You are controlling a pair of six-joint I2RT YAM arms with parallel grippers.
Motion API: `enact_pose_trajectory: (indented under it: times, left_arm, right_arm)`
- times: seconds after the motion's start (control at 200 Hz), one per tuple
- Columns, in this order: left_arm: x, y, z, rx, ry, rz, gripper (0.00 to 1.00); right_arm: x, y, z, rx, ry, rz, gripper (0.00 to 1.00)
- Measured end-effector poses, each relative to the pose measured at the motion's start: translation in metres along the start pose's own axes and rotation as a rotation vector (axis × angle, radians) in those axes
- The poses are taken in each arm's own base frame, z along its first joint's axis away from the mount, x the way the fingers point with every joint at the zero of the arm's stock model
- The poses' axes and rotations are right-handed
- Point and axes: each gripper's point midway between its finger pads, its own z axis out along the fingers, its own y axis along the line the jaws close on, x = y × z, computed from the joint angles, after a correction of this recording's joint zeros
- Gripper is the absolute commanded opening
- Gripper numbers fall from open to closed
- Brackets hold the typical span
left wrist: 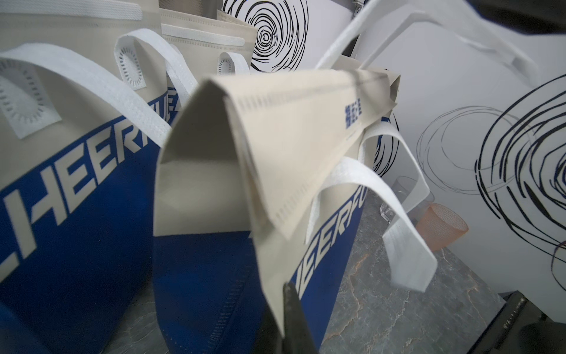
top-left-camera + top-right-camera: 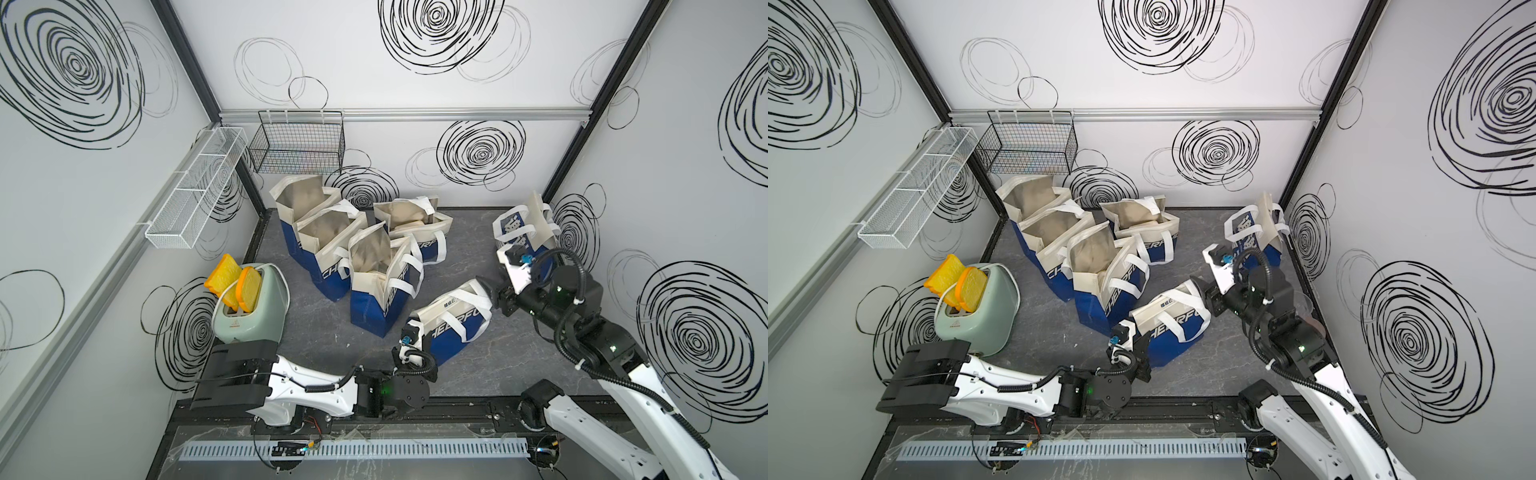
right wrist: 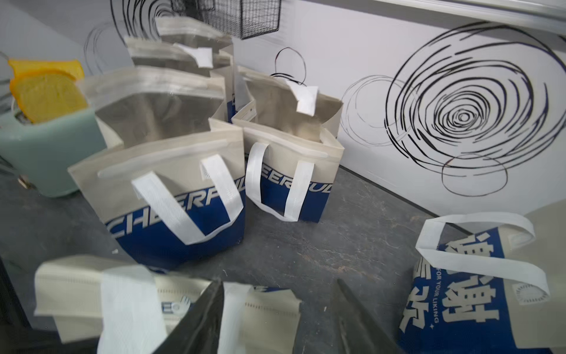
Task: Open the takeout bag
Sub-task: Move the takeout bag to the center of the board.
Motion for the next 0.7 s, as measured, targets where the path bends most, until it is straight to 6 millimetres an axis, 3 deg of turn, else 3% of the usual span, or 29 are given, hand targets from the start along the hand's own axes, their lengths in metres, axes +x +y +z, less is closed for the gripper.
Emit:
enact_pose_trajectory:
  times: [0.085, 0.205, 0.315, 0.5, 0.7]
  left_arm:
    - [-0.001, -0.001, 0.000, 0.003, -0.002, 0.002, 0.00]
    - [-0.001, -0.002, 0.002, 0.009, -0.003, 0.005, 0.00]
    - [-0.001, -0.002, 0.006, 0.015, -0.005, -0.005, 0.00]
    - [-0.002, 0.000, 0.017, 0.020, -0.010, -0.033, 0.00]
    - [-0.005, 0.001, 0.026, 0.038, -0.005, -0.044, 0.00]
  right_arm:
    - [0.010, 0.019, -0.013, -0.020, -0.035, -0.123, 0.49]
    - [0.002, 0.026, -0.030, 0.025, -0.128, -0.280, 0.53]
    - [-0.002, 0.026, -0.025, 0.112, -0.158, -0.427, 0.59]
    - [-0.013, 0.031, -0.017, 0.159, -0.186, -0.537, 0.56]
    - [-0.006, 0.058, -0.019, 0.076, -0.242, -0.597, 0.52]
